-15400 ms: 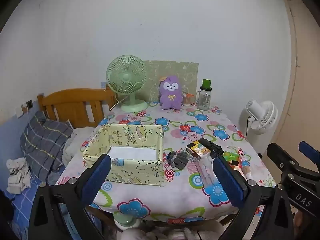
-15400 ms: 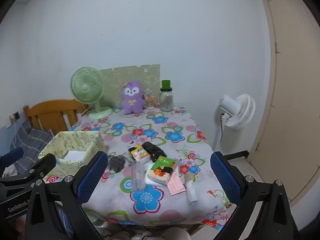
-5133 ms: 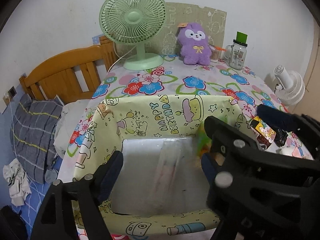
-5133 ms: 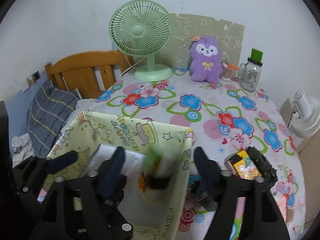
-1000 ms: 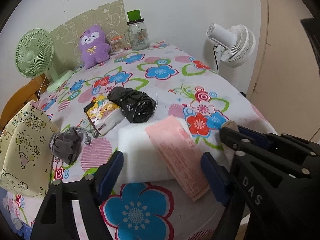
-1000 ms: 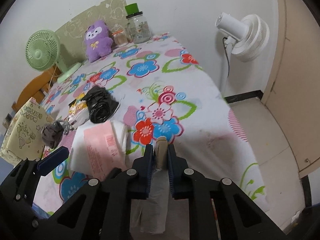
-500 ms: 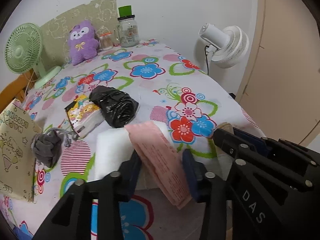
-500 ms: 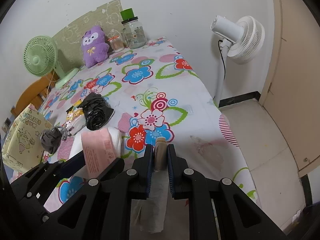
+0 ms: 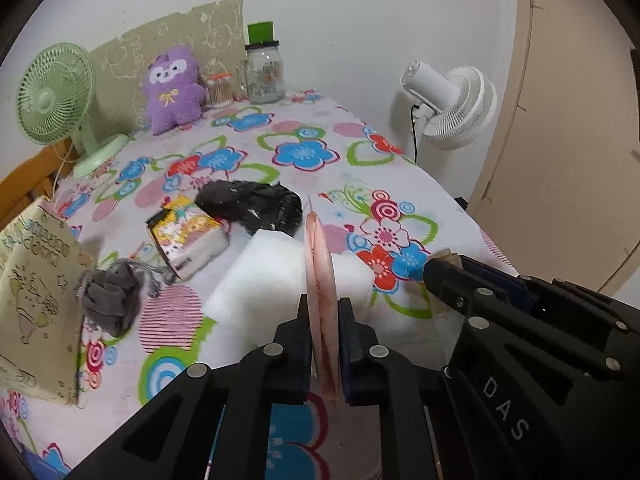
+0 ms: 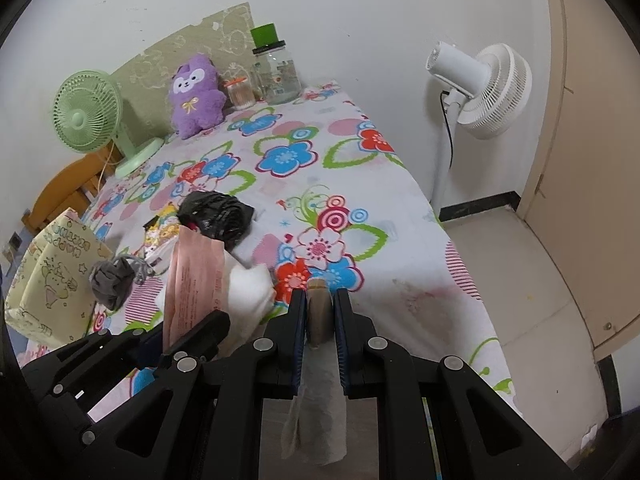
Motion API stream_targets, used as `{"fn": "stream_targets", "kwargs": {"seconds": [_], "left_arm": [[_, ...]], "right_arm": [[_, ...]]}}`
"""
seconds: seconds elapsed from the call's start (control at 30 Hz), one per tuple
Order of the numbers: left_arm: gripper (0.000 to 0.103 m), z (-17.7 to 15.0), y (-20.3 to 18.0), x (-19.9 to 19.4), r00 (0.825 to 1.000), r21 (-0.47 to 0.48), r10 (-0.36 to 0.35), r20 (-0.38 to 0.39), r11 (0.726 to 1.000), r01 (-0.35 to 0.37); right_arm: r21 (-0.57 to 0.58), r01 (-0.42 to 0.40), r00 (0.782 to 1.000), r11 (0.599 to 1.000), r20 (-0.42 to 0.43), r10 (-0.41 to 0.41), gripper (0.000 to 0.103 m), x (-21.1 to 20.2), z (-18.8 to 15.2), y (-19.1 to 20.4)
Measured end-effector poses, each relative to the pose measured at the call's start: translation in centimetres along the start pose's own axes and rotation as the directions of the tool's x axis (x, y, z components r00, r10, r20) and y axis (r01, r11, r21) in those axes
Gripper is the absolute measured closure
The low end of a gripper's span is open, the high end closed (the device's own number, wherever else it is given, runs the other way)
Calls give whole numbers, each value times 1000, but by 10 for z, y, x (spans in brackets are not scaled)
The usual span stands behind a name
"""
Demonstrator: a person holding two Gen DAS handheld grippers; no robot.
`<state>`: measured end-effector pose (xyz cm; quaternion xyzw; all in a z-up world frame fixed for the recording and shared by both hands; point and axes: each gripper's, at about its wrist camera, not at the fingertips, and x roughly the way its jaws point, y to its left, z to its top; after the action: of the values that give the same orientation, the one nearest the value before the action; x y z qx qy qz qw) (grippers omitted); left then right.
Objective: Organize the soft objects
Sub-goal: 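Grasp the white paper roll with the right tool while the left tool grasps the pink paper sheet, then carry the pink paper and white roll over the yellow fabric box with both tools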
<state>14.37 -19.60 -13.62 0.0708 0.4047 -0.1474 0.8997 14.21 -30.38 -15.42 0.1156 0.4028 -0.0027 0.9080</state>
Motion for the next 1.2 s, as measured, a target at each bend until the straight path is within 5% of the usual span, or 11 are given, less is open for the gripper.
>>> {"fn": "stream_targets", "kwargs": {"seconds": [1.2], "left_arm": [[95,22,78,-91,986,-18,55,157,998,-53]], "right_arm": [[-123,-52,987,991,143,70,86,-63,32,107]]}}
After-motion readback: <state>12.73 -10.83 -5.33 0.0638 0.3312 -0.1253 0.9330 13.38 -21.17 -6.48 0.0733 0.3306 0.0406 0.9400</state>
